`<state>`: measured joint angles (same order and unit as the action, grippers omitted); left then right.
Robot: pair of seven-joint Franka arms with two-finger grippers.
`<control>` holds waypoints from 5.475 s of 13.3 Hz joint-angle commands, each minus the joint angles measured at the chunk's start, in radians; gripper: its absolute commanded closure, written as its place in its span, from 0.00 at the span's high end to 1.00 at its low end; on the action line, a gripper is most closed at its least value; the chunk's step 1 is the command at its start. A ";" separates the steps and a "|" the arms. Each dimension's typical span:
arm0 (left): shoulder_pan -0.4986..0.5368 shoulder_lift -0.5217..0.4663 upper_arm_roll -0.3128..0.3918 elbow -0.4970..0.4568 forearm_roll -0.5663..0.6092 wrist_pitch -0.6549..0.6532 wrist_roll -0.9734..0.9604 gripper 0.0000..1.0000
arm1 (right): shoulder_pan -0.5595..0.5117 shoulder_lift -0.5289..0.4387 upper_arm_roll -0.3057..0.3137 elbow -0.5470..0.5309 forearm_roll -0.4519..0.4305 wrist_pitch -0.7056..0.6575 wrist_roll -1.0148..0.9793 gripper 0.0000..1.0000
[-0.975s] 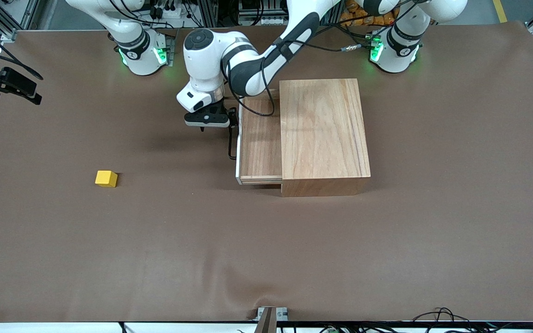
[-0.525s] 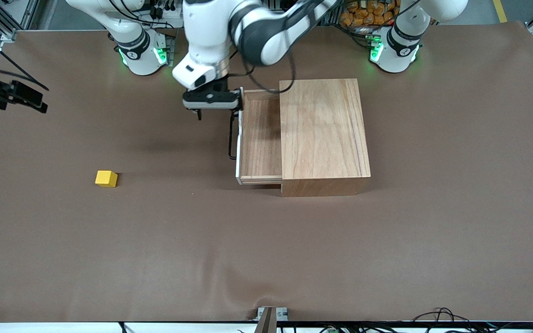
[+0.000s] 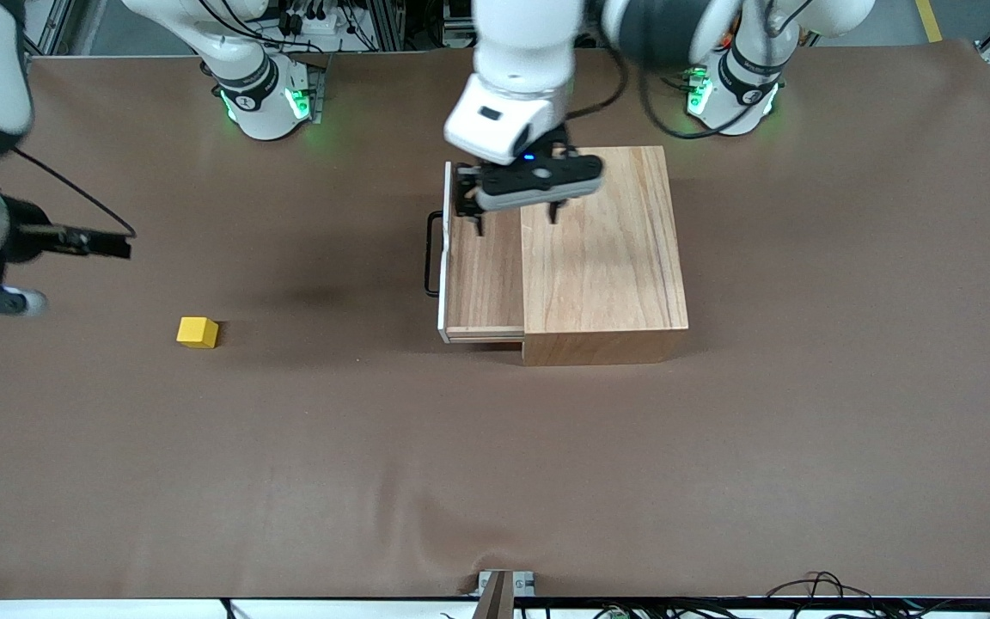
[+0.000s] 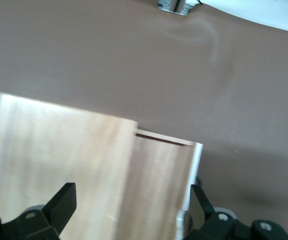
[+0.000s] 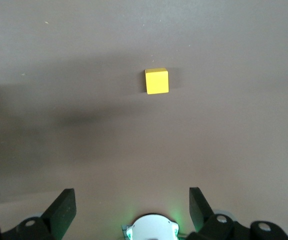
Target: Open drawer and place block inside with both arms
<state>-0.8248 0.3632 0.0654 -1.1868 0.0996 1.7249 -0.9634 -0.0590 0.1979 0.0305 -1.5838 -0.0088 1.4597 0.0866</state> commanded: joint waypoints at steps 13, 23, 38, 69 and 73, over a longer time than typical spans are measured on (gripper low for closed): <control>0.493 -0.444 -0.013 -0.312 -0.081 -0.251 0.690 1.00 | -0.134 0.224 0.009 -0.416 0.101 0.709 -0.145 1.00; 0.693 -0.452 -0.010 -0.333 -0.078 -0.254 0.838 1.00 | -0.111 0.271 0.008 -0.415 0.061 0.769 -0.304 1.00; 0.701 -0.422 -0.018 -0.367 -0.066 -0.219 0.836 1.00 | -0.172 0.304 -0.006 -0.397 0.072 0.781 -0.603 0.77; 0.921 -0.411 -0.205 -0.395 -0.066 -0.166 0.842 1.00 | 0.390 0.317 0.396 -0.013 0.164 0.556 0.743 0.00; 0.925 -0.412 -0.205 -0.393 -0.066 -0.168 0.842 1.00 | 0.387 0.330 0.400 0.017 0.161 0.545 0.833 1.00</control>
<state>0.0828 -0.0439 -0.1269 -1.5842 0.0327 1.5597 -0.1295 0.3387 0.5410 0.4215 -1.5921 0.1582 2.0151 0.8571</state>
